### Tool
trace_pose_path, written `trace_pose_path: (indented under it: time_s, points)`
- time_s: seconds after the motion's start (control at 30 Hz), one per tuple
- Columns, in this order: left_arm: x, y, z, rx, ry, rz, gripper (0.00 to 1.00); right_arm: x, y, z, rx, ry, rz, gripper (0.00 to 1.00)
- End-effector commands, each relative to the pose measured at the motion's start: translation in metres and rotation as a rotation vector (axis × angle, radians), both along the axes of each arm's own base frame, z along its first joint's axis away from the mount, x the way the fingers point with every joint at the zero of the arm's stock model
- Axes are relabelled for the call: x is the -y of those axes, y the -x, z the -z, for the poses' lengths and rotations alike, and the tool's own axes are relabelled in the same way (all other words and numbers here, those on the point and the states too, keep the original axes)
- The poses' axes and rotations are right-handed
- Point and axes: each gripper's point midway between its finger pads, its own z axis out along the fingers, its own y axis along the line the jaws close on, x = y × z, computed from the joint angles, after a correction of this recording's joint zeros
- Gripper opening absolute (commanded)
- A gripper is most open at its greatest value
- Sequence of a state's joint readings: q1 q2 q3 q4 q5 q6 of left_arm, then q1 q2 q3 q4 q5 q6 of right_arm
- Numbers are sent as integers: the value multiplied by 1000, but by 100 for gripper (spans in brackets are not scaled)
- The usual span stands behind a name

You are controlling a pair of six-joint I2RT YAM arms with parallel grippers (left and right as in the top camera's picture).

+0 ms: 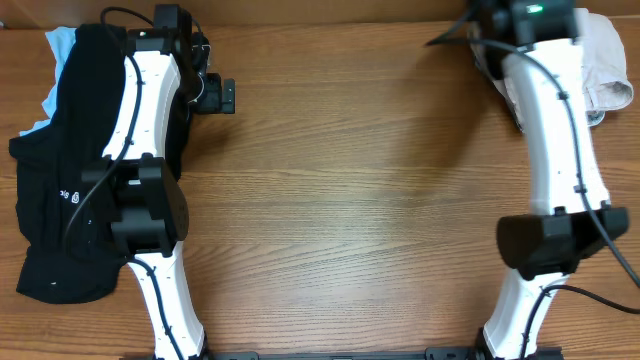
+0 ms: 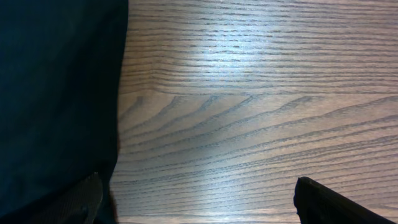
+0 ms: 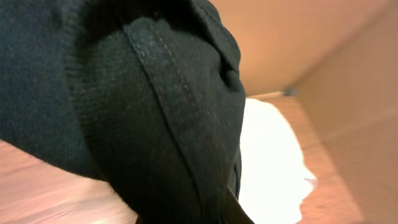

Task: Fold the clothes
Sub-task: 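Carry the folded shirt to the beige garment at top right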

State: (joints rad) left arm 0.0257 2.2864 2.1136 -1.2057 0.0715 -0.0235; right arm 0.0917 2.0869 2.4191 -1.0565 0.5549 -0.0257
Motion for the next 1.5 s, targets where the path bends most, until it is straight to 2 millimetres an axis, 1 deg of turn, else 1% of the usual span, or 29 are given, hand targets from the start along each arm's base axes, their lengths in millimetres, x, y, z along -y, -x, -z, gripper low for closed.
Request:
trace_pose_path:
  time_s: [0.0, 0.13, 0.23, 0.3, 0.43, 0.63, 0.77, 0.8, 0.9, 1.07, 1.27, 1.33, 1.47]
  points:
    - [5, 0, 0, 3, 9, -1, 100, 57, 4, -29, 68, 53, 85, 4]
    - [5, -2, 0, 8, 9, -1, 100, 100, -6, -23, 45, 102, 51, 4]
    - [5, -3, 0, 15, 9, -1, 100, 132, -11, -17, 34, 142, 71, 4]
    - [5, -5, -1, 22, 10, -1, 100, 148, -16, -9, 20, 166, 71, 4]
    - [5, -7, -1, 27, 13, -20, 100, 166, -30, 10, 17, 157, 45, 4]
    - [5, -8, -1, 31, 12, -19, 100, 173, -53, 33, 24, 174, 31, 4]
    - [5, -10, -2, 43, 12, -19, 100, 175, -61, 52, 2, 174, 27, 4]
    - [5, -12, -2, 49, 12, -19, 100, 176, -63, 59, -12, 171, 27, 4]
    - [5, -16, -3, 65, 12, -19, 100, 176, -61, 66, -37, 169, 23, 4]
    - [5, -21, -5, 87, 12, -19, 100, 181, -57, 66, -86, 230, 18, 4]
    - [3, -21, -5, 88, 4, -20, 100, 179, -51, 76, -132, 219, 6, 4]
    - [3, -22, -5, 92, 4, -21, 100, 176, -52, 78, -138, 209, -9, 4]
    - [3, -25, -6, 106, 4, -20, 100, 161, -52, 91, -164, 149, -83, 4]
